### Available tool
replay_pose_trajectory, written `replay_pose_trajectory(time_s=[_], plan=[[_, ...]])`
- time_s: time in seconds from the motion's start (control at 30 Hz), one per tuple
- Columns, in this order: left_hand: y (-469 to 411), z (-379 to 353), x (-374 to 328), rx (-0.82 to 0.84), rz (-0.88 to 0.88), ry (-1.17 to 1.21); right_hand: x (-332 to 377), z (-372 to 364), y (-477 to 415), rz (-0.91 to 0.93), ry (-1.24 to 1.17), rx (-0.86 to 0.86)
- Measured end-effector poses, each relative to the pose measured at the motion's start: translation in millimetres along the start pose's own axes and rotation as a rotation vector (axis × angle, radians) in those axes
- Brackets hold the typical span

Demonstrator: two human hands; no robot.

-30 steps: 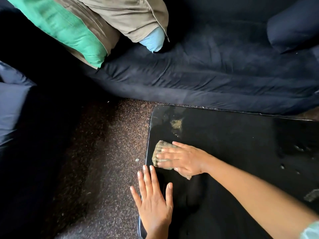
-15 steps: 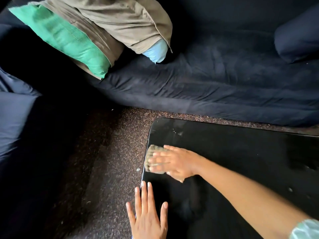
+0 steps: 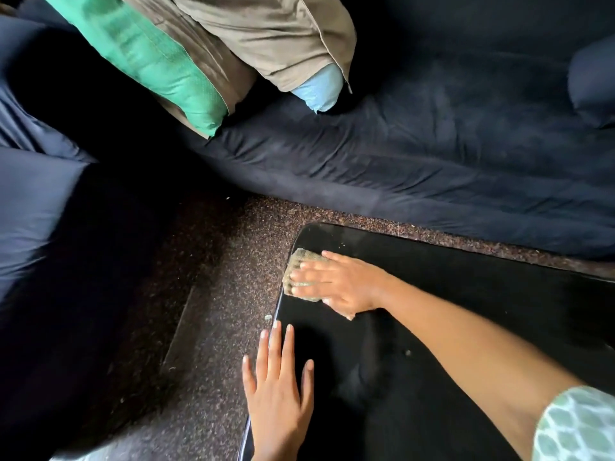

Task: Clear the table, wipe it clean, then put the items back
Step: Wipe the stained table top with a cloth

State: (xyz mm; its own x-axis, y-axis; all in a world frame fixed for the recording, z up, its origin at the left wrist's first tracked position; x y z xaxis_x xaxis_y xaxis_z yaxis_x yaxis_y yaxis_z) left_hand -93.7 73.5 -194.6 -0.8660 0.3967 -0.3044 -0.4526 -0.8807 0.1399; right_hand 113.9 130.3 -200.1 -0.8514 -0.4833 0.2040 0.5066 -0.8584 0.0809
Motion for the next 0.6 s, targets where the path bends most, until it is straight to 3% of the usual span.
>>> replay_pose_trajectory(time_s=[0.2,0.4,0.47,0.6], plan=[[-69,2,-22,0.009,0.016,-0.047,-47,20,-16,-0.501,-0.076,-0.052],[-71,-6,-24,0.035,0.017,-0.063,-25,4,12,-0.059,0.021,-0.078],[-73,-5,-24,0.044,0.02,-0.067,-40,8,7,-0.063,0.026,-0.063],[-74,-2,-25,0.073,0.025,-0.079,-68,17,-3,-0.26,-0.087,-0.115]])
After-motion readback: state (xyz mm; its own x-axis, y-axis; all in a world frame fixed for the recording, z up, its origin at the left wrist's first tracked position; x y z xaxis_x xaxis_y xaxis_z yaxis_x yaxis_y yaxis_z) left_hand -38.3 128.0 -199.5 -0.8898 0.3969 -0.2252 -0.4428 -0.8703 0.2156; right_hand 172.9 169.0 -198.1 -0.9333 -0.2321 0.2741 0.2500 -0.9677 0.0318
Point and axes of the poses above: each hand's wrist, its own y-axis away from the middle knuckle, its own z-axis out of the back of the hand, x = y × z, the point moved 5 cm from there along -y, towards the middle knuckle, and after that the axes turned 2 degrees about x, right-handed, at the moved point
